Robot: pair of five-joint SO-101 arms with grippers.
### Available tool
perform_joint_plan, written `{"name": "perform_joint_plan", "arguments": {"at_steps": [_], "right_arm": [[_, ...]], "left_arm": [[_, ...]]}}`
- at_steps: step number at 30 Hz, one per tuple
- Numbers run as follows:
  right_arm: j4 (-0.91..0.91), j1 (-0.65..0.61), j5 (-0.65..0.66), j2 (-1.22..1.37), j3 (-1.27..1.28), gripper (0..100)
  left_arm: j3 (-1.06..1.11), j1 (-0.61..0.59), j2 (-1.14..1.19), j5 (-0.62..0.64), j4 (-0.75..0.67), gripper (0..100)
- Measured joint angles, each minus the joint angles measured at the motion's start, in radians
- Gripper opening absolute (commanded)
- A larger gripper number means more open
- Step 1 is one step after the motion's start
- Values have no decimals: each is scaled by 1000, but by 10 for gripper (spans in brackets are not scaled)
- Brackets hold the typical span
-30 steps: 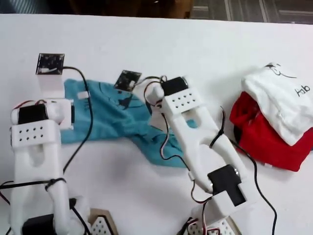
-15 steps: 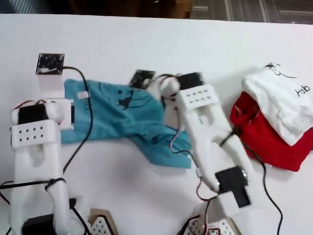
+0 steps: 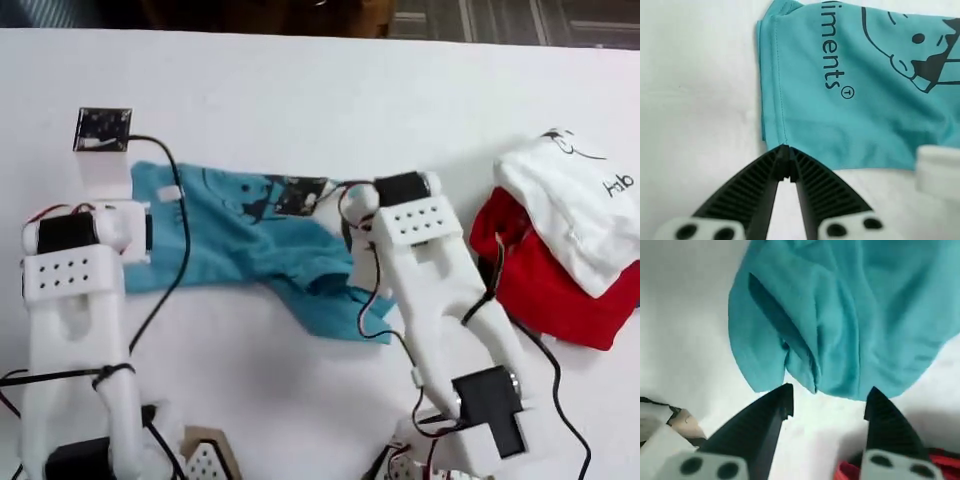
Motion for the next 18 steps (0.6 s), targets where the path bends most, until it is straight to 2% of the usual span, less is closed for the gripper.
{"name": "perform_joint_plan", "arguments": {"at_steps": [13, 15, 18], "right_arm": [[-255, -21, -29, 0, 164, 223], [-265, -23, -29, 15, 164, 167], [-281, -20, -29, 55, 164, 3]], "left_arm": [[0, 2, 0, 0, 0, 27], [0, 0, 0, 0, 0, 27], [0, 0, 0, 0, 0, 27]]}}
